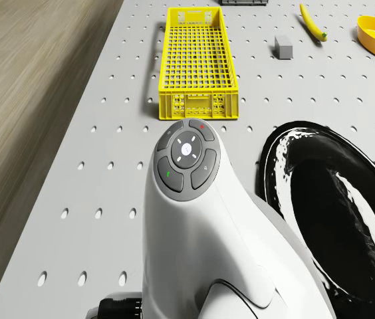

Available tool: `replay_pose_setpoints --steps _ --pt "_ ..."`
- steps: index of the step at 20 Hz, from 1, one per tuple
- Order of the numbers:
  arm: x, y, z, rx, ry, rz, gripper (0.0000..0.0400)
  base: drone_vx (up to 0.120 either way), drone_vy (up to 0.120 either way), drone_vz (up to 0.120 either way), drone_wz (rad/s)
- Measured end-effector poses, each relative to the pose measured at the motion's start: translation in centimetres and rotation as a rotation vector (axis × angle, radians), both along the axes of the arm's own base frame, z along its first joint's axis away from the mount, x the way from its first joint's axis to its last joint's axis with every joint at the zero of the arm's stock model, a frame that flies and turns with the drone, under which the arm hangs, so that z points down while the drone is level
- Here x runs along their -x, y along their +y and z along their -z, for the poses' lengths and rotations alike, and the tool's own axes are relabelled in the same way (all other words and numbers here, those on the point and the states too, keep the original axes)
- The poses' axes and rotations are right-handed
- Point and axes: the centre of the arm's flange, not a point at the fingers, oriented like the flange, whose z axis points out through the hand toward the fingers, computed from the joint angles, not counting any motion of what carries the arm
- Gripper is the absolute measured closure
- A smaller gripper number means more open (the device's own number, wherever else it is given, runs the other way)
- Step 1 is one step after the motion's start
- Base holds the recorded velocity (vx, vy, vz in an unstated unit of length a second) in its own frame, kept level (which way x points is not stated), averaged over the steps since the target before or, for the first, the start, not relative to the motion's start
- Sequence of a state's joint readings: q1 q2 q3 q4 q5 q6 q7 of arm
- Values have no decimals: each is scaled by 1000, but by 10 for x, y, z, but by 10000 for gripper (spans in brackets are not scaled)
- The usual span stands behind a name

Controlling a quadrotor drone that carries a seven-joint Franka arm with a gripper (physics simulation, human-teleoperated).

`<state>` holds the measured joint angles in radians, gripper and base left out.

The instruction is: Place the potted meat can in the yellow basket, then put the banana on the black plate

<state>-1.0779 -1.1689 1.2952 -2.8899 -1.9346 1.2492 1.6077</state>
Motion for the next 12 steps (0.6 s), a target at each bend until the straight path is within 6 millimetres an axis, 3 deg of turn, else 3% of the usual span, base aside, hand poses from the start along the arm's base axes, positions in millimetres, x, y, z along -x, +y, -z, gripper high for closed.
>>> replay_pose_setpoints --steps 7,12 --pt "0 0 0 0 0 0 0 120 0 -120 0" --pt "0 0 0 1 0 0 0 120 0 0 0"
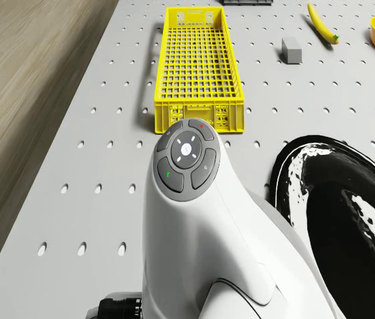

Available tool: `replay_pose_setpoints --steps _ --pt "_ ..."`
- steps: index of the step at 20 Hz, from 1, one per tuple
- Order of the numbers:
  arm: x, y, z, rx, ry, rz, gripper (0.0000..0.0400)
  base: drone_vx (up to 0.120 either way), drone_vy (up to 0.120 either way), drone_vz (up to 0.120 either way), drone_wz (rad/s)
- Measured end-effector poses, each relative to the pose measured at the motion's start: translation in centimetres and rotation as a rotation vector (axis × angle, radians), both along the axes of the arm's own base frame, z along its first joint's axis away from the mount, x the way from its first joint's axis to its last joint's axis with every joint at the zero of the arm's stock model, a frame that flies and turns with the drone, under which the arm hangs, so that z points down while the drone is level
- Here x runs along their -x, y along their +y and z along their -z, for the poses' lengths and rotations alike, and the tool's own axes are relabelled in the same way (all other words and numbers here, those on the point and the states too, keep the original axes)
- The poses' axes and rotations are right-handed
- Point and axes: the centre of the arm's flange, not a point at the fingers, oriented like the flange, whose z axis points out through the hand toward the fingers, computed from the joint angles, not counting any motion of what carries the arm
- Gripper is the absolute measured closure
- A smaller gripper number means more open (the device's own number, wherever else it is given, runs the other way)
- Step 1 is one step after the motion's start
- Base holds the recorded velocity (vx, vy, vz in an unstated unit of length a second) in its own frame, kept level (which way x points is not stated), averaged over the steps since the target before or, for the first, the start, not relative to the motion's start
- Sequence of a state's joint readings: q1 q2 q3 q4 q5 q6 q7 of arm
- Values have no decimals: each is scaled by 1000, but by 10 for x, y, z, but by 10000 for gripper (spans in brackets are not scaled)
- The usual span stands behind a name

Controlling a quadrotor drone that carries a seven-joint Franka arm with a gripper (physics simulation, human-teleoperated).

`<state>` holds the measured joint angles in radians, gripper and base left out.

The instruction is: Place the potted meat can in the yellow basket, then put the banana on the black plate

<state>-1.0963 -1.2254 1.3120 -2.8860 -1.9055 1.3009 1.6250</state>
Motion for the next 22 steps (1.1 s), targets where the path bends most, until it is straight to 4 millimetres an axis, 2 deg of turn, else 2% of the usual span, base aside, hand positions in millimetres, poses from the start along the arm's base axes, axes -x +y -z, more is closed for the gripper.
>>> replay_pose_setpoints --steps 9,13,17,22 --pt "0 0 0 0 0 0 0 120 0 0 0" --pt "0 0 0 0 0 0 0 120 -100 0 0" --pt "0 0 0 0 0 0 0 120 0 0 0" --pt "0 0 0 0 0 0 0 120 0 -112 0"
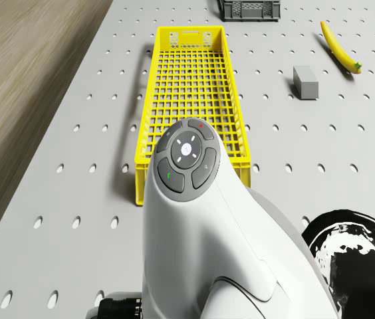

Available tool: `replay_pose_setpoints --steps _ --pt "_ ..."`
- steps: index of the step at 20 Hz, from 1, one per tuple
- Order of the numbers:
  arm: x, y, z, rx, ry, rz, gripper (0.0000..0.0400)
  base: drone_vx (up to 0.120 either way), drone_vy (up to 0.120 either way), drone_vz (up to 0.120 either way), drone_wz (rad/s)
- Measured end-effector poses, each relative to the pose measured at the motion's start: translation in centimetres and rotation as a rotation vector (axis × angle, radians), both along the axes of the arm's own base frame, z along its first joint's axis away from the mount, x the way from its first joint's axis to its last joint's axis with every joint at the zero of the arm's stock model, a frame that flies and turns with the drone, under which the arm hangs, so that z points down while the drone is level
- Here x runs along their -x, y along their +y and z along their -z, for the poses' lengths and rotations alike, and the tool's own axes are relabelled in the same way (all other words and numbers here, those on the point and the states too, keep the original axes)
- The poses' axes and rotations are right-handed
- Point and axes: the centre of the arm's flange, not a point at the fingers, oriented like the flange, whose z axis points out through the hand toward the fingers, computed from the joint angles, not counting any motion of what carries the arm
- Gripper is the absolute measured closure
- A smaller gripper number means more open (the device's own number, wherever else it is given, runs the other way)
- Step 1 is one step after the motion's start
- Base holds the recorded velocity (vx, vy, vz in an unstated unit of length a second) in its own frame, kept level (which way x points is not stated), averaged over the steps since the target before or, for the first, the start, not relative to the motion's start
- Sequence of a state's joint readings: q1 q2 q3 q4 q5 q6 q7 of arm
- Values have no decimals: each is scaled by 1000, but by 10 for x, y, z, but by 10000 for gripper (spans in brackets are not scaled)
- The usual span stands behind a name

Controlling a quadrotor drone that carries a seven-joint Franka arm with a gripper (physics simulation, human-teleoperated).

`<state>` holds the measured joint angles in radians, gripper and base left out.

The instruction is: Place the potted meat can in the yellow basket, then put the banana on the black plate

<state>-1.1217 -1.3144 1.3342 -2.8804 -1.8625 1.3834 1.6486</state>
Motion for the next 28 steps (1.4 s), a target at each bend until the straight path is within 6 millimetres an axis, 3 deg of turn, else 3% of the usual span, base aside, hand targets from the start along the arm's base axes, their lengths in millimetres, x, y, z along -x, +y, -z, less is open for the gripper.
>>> replay_pose_setpoints --steps 5,26,28 --pt "0 0 0 0 0 0 0 120 0 -64 0" --pt "0 4 -34 0 0 0 0 0 0 0 0" --pt "0 4 -36 0 0 0 59 0 0 0 0"
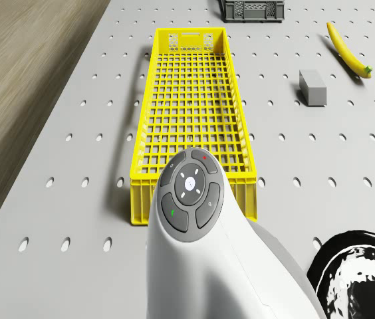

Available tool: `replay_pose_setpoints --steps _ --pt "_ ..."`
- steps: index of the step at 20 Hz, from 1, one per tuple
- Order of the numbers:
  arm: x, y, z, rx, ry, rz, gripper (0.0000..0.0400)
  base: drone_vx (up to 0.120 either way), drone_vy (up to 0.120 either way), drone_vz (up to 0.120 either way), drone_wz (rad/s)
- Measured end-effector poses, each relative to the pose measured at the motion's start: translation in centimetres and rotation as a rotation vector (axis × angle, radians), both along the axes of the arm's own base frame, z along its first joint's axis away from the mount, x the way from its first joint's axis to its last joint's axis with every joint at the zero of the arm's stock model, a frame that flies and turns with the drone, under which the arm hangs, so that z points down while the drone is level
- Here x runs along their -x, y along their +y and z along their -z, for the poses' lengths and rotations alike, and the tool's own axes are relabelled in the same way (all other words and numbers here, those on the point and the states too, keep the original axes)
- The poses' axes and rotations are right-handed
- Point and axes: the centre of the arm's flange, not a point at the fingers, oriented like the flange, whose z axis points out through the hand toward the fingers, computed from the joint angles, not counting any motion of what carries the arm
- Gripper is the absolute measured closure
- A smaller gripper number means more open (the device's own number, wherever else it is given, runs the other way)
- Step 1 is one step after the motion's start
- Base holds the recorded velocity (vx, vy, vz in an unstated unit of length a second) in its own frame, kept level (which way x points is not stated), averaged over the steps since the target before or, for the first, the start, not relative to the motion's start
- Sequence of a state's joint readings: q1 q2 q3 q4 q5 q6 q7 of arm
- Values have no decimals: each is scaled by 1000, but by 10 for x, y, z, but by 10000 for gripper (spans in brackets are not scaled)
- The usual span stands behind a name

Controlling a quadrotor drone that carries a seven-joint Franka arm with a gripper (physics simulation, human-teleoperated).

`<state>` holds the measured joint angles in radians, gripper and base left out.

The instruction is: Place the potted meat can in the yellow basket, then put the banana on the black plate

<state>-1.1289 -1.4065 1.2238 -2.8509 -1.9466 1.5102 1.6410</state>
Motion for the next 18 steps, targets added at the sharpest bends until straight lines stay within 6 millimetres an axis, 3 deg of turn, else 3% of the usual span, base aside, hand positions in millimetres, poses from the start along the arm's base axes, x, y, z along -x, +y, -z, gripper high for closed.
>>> replay_pose_setpoints --steps 4,10,18 --pt "0 0 -1 0 0 0 114 0 0 0 0" --pt "0 0 8 4 1 8 109 0 0 0 0" --pt "0 1 28 6 2 10 110 20 0 120 0"
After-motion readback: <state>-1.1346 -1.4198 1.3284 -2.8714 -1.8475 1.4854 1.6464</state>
